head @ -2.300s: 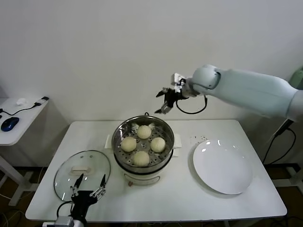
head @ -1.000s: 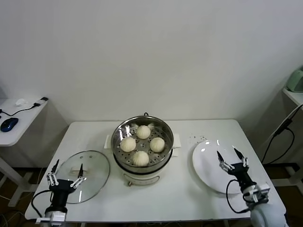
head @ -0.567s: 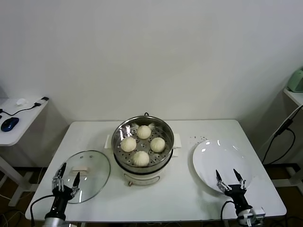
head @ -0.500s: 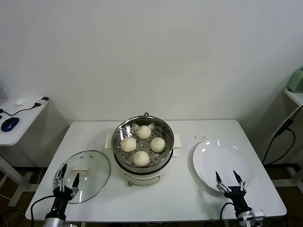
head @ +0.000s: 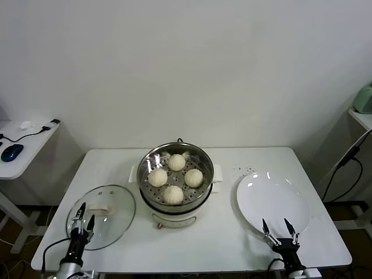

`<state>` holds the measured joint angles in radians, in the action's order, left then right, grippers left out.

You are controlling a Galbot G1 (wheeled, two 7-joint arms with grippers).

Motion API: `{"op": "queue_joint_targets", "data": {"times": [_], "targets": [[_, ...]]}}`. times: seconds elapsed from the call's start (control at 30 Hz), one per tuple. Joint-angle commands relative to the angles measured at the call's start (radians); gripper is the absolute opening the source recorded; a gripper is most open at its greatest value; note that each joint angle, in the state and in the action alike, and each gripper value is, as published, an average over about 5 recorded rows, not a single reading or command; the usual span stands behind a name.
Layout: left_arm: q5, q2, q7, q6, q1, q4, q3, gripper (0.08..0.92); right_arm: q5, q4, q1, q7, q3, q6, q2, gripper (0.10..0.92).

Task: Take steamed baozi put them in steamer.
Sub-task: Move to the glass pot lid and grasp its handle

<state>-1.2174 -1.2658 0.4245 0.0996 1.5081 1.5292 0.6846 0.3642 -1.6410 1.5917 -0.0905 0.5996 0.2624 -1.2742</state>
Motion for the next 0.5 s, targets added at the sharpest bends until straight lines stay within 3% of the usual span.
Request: {"op": "queue_joint_targets", "data": {"times": [0.03, 0.5], "targets": [[-0.061, 0.005, 0.021, -0.022, -0.062, -0.072, -0.003, 0.823, -0.011, -0.003, 0.017, -0.001, 0.004, 0.011, -0.021, 0.823], [-0.054, -0.001, 0.001, -0.04, -0.144, -0.124, -0.024, 0.82, -0.022, -0.028, 0.034, -0.004, 0.007, 0.017, -0.04, 0.823]]}}
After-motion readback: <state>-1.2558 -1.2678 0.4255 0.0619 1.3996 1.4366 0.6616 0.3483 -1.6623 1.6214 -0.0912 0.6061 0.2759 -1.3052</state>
